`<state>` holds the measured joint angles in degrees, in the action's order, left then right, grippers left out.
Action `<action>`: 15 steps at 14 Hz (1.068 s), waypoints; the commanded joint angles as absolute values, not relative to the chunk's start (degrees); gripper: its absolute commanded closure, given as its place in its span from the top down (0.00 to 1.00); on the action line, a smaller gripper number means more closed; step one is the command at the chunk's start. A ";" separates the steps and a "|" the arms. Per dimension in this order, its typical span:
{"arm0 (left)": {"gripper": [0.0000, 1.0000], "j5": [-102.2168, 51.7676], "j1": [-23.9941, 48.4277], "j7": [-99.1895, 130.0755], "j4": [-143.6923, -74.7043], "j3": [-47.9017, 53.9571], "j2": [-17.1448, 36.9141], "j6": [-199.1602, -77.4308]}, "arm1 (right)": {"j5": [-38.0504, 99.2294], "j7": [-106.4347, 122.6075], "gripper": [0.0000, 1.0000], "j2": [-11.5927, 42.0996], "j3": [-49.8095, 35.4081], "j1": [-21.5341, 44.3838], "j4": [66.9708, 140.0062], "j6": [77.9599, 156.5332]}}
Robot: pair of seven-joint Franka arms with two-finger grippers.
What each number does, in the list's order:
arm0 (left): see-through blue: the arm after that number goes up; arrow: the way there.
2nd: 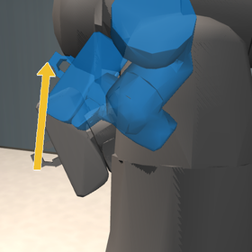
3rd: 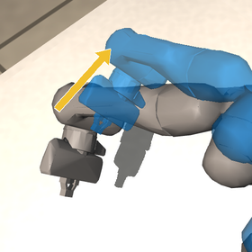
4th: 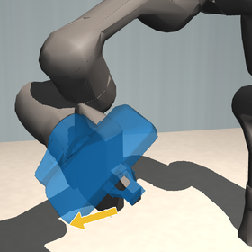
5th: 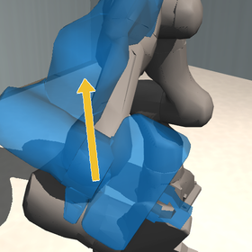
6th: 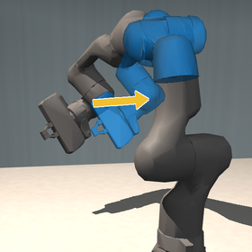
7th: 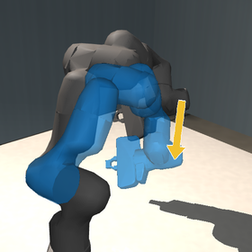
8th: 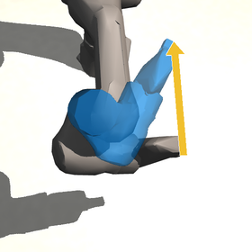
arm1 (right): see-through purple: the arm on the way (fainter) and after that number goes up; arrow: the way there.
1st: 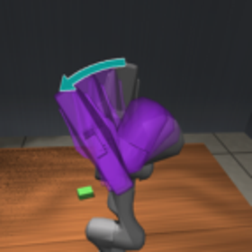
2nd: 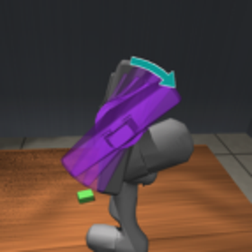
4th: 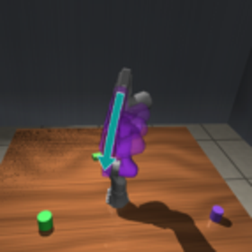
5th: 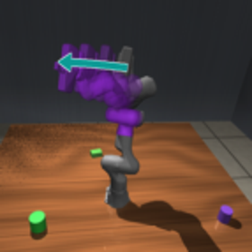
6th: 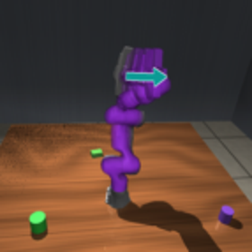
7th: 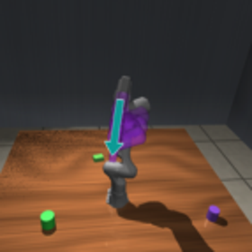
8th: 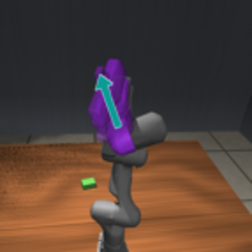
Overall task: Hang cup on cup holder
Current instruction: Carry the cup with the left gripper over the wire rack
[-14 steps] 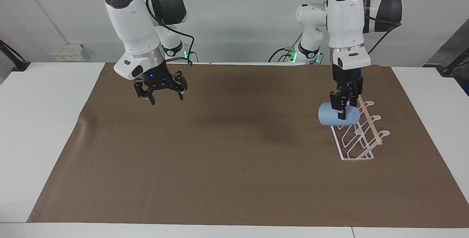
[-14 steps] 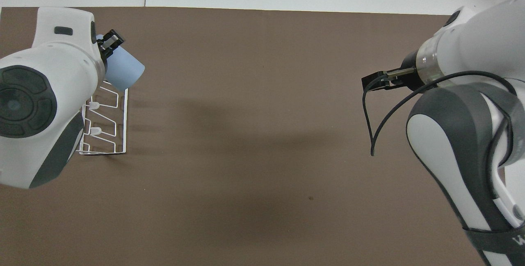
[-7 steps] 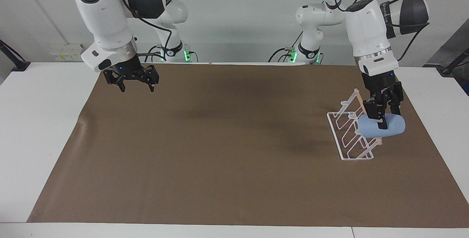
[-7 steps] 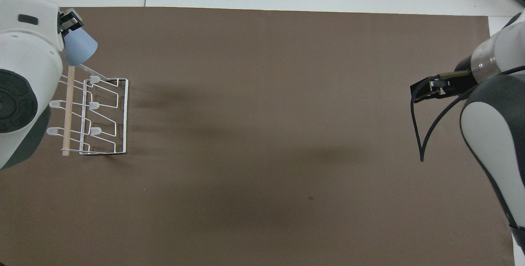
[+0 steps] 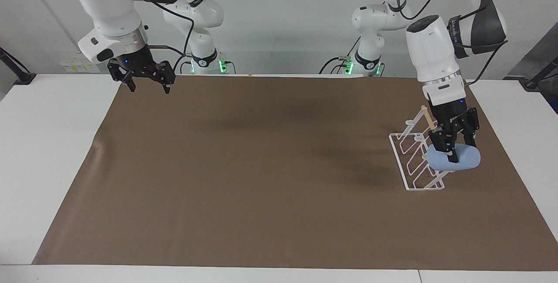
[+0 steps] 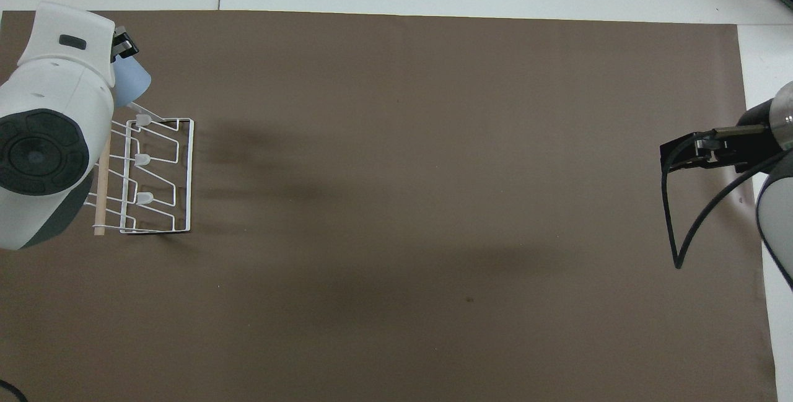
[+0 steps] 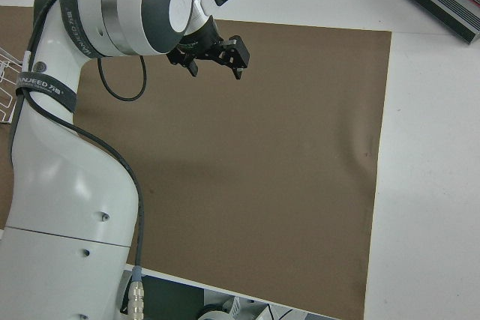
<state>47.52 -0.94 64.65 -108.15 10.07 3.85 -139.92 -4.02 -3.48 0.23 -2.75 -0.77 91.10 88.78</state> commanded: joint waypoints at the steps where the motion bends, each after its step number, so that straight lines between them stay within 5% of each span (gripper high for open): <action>1: 0.00 48.96 -1.76 64.60 -111.79 10.46 1.94 -141.50 | -3.52 -2.81 1.00 -2.11 -0.80 0.00 95.44 91.75; 15: 0.00 52.03 -2.81 66.00 -118.91 10.37 -0.09 -145.19 | -3.52 -2.99 1.00 -4.40 2.99 4.48 96.06 93.43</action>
